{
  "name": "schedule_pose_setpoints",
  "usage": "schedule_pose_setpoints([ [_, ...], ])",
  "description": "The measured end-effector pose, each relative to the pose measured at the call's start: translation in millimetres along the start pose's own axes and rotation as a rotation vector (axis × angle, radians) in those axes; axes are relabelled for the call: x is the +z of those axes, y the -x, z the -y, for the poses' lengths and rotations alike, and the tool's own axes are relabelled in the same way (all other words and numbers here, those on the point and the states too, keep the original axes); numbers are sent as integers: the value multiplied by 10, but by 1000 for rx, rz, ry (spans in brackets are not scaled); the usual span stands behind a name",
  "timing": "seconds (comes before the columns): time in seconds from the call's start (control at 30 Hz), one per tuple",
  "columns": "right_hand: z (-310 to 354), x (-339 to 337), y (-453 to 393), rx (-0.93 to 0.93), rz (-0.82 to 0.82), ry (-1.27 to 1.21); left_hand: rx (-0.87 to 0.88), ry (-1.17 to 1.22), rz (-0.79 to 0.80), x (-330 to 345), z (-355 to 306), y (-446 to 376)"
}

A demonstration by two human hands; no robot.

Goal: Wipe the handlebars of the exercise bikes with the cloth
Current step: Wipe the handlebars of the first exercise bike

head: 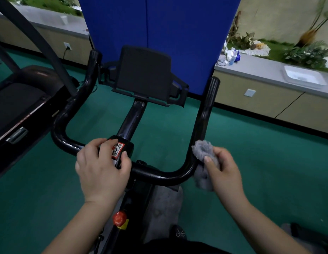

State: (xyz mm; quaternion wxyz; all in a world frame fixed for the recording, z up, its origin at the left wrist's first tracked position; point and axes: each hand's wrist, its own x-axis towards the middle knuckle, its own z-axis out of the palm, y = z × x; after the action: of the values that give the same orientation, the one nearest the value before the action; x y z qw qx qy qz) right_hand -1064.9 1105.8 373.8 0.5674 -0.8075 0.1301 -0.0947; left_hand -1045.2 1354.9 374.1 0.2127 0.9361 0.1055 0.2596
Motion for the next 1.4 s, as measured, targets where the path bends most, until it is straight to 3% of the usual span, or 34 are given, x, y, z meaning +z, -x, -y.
schedule_pose_setpoints([
  [0.13,327,-172,-380,-312,-125,217,7,2,17,0,20,2],
  [0.2,449,-145,-572,-467,-20,423,9,4,16,0,33,1],
  [0.3,348,-48,-650,-737,277,722,7,9,23,-1,36,-2],
  [0.47,477,-125,-939,-906,422,930,16,14,23,0,49,0],
  [0.63,840,-166,-1597,-1030,368,1260,26,4,12,2,65,-6],
  [0.87,966,-153,-1801,-1037,436,1367,41,0,9,21,73,-8],
  [1.03,873,-71,-1514,-962,686,1281,42,2,-8,26,88,-2],
  [1.2,797,68,-1099,-740,825,1153,52,1,-13,37,96,0],
  [1.3,800,146,-744,-691,956,1107,58,-4,-20,43,93,3],
  [1.4,802,206,-516,-639,973,1111,57,-5,-23,47,81,11],
])
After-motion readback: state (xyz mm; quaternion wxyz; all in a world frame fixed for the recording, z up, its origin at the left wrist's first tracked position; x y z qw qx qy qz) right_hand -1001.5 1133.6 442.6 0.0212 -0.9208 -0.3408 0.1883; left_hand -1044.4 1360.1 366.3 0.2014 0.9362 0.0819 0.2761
